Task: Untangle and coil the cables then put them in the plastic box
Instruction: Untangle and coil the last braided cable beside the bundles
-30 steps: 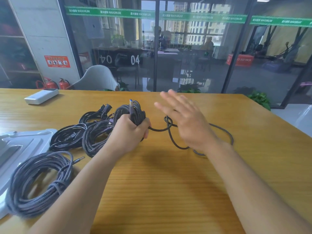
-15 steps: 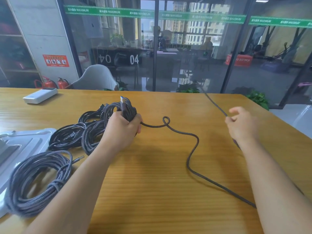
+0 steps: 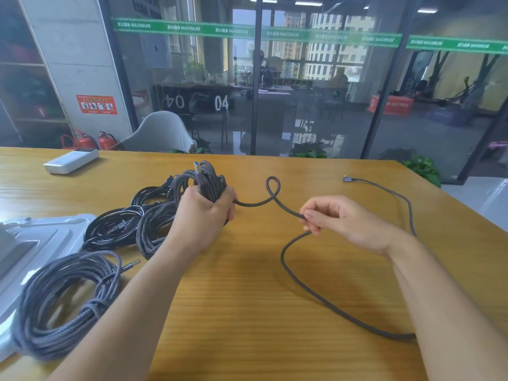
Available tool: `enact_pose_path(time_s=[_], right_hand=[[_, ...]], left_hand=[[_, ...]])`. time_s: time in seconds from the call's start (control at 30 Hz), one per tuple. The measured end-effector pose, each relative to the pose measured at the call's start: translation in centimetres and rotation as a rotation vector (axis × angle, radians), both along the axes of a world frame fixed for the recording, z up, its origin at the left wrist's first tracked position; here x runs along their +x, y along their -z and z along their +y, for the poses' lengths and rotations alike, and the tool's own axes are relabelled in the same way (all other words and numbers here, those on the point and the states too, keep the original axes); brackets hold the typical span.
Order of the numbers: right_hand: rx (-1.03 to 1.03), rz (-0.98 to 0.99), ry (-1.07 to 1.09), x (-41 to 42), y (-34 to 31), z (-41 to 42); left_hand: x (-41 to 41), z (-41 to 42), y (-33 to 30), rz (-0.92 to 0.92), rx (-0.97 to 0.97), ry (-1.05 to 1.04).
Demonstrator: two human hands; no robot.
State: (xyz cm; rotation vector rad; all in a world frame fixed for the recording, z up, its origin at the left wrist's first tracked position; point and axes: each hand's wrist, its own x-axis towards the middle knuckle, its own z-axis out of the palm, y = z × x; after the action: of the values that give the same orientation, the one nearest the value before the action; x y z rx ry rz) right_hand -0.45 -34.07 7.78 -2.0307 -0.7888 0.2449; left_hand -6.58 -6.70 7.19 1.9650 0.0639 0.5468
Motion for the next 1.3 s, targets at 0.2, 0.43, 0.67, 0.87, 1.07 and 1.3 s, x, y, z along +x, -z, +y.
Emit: enact_pose_path(time_s=[0.2,0.43,0.67,0.87,1.07,1.3], right_hand=[[0.231,-0.294,0.239,0.0,1.1,3.0],[0.404,-0.333,0.300,-0.2,1.2,4.5],[0.205,-0.036,0.066,0.8,2.1,3.2],[-0.072,-0.125,0.086,1.6,4.1,4.7],[0.236,-0.298,0.282,2.2,3.6,4.0],[0.207,-0.082,0.035,1.4,-0.2,-2.6]], left_hand=[[-0.1,-0.2,0.2,0.013,0.080,0.114],[0.0,-0.9,1.1,0.054,0.183,0.292],[-0.2,-0.6,0.4,-0.015,0.081,0.208],[-0.9,-1.8,0.0,0.038,-0.119,0.381],[-0.9,-1.5,0.0,0.107,0.182,0.380],[-0.5,0.3,-0.6,0.050,0.039,0.101]])
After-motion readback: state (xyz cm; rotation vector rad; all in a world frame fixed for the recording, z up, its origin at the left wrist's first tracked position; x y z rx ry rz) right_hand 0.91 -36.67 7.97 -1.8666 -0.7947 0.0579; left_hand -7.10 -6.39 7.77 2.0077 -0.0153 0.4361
